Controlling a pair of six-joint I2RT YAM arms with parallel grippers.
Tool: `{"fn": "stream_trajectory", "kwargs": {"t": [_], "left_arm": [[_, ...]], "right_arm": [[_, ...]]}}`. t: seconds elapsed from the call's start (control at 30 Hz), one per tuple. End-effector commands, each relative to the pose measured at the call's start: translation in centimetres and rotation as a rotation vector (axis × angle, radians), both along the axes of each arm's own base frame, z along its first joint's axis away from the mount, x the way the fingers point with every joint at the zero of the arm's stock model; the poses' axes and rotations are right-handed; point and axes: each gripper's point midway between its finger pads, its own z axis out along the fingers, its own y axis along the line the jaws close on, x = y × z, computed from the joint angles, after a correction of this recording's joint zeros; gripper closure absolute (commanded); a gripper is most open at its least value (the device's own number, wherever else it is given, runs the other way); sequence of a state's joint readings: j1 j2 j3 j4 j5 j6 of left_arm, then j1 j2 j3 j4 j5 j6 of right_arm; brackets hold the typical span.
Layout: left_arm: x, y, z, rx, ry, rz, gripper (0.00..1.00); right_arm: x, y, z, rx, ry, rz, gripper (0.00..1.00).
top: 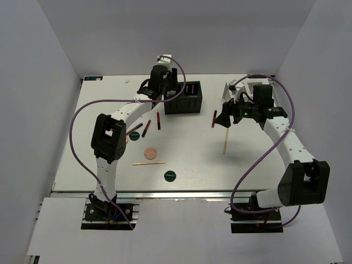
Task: Organize the makeup
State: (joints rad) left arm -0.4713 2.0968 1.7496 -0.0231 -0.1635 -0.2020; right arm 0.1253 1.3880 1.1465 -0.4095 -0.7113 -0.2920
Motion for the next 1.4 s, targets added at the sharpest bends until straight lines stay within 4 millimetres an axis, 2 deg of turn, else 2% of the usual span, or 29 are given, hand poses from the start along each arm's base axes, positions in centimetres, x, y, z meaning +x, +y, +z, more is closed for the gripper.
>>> {"fn": "stream_trajectory", "kwargs": {"t": [0.0, 0.07, 0.17, 0.3, 0.33, 0.37, 0.4, 0.43, 0.47, 0.5, 0.53, 0.57, 0.6, 0.63, 0.67, 0.7, 0.73, 0.77, 0.8, 0.83, 0.9, 1.03, 1.13, 1.37], "left_arm": [[0.0, -0.1, 4.5, -0.018, -0.081, 0.002, 0.32], [-0.1, -0.3, 4.9, -0.022, -0.086, 0.001, 0.29], [-0.2, -0.5, 6.5, -0.041, -0.108, -0.004, 0.23], [-0.7, -0.1, 10.3, -0.079, -0.155, 0.008, 0.23], [-1.0, 0.1, 11.0, -0.091, -0.158, 0.013, 0.28], [-1.8, 0.7, 13.1, -0.108, -0.185, 0.024, 0.35], [-2.1, 1.6, 14.0, -0.111, -0.197, 0.061, 0.46], [-2.5, 2.4, 14.8, -0.115, -0.203, 0.08, 0.58], [-3.8, 3.6, 16.1, -0.133, -0.216, 0.11, 0.77], [-4.4, 4.4, 16.5, -0.143, -0.215, 0.126, 0.83], [-5.7, 6.1, 16.9, -0.163, -0.203, 0.152, 0.86], [-6.4, 7.0, 16.9, -0.174, -0.193, 0.16, 0.85], [-7.2, 7.6, 16.7, -0.184, -0.178, 0.156, 0.79], [-7.7, 9.4, 15.7, -0.184, -0.143, 0.182, 0.67], [-8.7, 10.4, 13.2, -0.183, -0.082, 0.199, 0.52], [-10.2, 11.6, 13.9, -0.199, -0.087, 0.206, 0.28], [-11.0, 13.1, 12.7, -0.207, -0.048, 0.221, 0.22], [-12.1, 14.0, 9.4, -0.19, 0.02, 0.231, 0.2], [-13.6, 15.0, 9.7, -0.202, 0.015, 0.234, 0.16], [-14.4, 16.0, 8.6, -0.205, 0.046, 0.241, 0.15], [-16.6, 17.5, 6.3, -0.191, 0.088, 0.26, 0.12], [-19.3, 18.6, 3.3, -0.161, 0.159, 0.275, 0.11], [-20.3, 18.9, 1.8, -0.16, 0.199, 0.293, 0.1], [-21.7, 19.3, 1.0, -0.173, 0.219, 0.312, 0.09]], "right_arm": [[-0.2, 0.1, 0.1, 0.007, -0.009, 0.015, 0.23], [-0.2, 0.0, -0.2, 0.002, -0.003, 0.014, 0.23], [-0.3, -0.1, -0.7, -0.01, 0.006, 0.017, 0.23], [-0.2, -0.7, -1.5, -0.043, 0.016, -0.003, 0.24], [0.0, -0.9, -1.8, -0.056, 0.024, -0.022, 0.25], [1.1, -1.9, -2.3, -0.099, 0.015, -0.092, 0.32], [1.7, -2.3, -2.6, -0.121, 0.018, -0.136, 0.41], [2.4, -2.8, -3.5, -0.145, 0.04, -0.185, 0.52], [3.2, -3.7, -4.3, -0.193, 0.06, -0.273, 0.68], [3.7, -4.1, -4.9, -0.223, 0.078, -0.32, 0.71], [4.6, -4.8, -5.9, -0.262, 0.112, -0.399, 0.72], [4.8, -4.6, -6.3, -0.274, 0.122, -0.414, 0.71], [5.1, -4.1, -6.7, -0.284, 0.131, -0.424, 0.68], [5.4, -3.9, -7.6, -0.299, 0.151, -0.44, 0.65], [5.8, -4.0, -8.0, -0.312, 0.156, -0.487, 0.59], [6.4, -3.2, -8.0, -0.312, 0.138, -0.499, 0.55], [6.7, -3.0, -9.3, -0.328, 0.163, -0.516, 0.51], [7.8, -3.0, -9.1, -0.328, 0.161, -0.57, 0.49], [8.3, -2.7, -9.4, -0.342, 0.163, -0.596, 0.47], [8.6, -2.7, -11.5, -0.384, 0.215, -0.615, 0.45], [10.6, -2.8, -12.8, -0.417, 0.259, -0.693, 0.45], [12.8, -2.5, -14.0, -0.42, 0.269, -0.731, 0.45], [14.0, -1.8, -14.5, -0.401, 0.259, -0.723, 0.44], [16.4, -1.0, -15.4, -0.362, 0.268, -0.76, 0.45]]}}
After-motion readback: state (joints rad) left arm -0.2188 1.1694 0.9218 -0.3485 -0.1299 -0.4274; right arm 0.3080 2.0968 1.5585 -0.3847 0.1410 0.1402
